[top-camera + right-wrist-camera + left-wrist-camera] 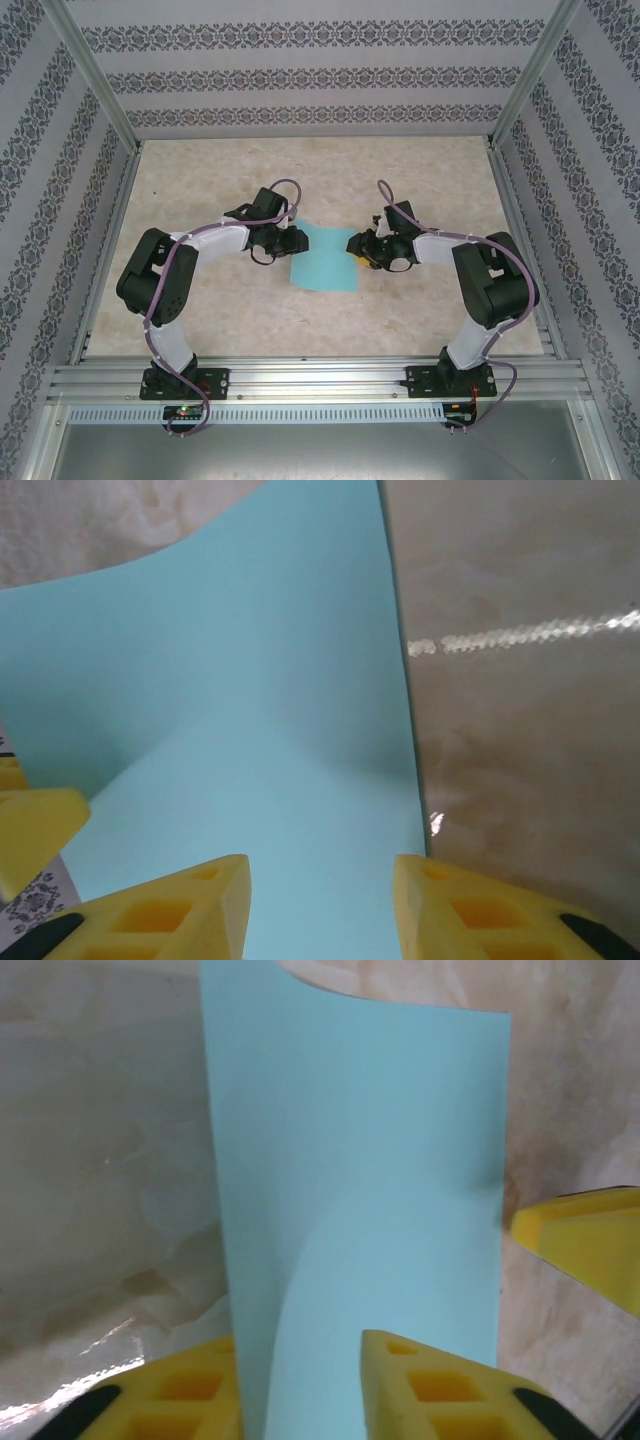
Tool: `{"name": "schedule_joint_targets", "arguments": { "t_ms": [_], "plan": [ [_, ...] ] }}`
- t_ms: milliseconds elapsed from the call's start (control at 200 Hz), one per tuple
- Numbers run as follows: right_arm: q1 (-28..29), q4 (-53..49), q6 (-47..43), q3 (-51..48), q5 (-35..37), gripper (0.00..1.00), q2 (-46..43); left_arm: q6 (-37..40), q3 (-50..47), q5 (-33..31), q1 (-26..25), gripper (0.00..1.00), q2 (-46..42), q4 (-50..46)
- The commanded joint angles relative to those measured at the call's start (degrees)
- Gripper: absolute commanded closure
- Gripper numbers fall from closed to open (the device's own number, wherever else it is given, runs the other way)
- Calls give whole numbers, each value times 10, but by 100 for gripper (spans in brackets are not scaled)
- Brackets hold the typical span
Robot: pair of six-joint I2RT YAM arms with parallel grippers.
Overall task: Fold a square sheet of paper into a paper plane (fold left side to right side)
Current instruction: First fold in half a square sheet of paper at the center of the table.
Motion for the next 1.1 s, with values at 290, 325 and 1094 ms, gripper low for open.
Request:
{"name": "schedule_joint_targets", "arguments": {
  "t_ms": [290,325,1094],
  "plan": [
    [7,-5,-15,8,39,58,27,-76,15,98,-31,40,-4,136],
    [8,-1,-14,6,39,58,27,-82,16,104,-33,38,0,146],
    [-69,141,56,-34,-70,43,-50,-90,54,110,-62,31,58,162]
  ]
}}
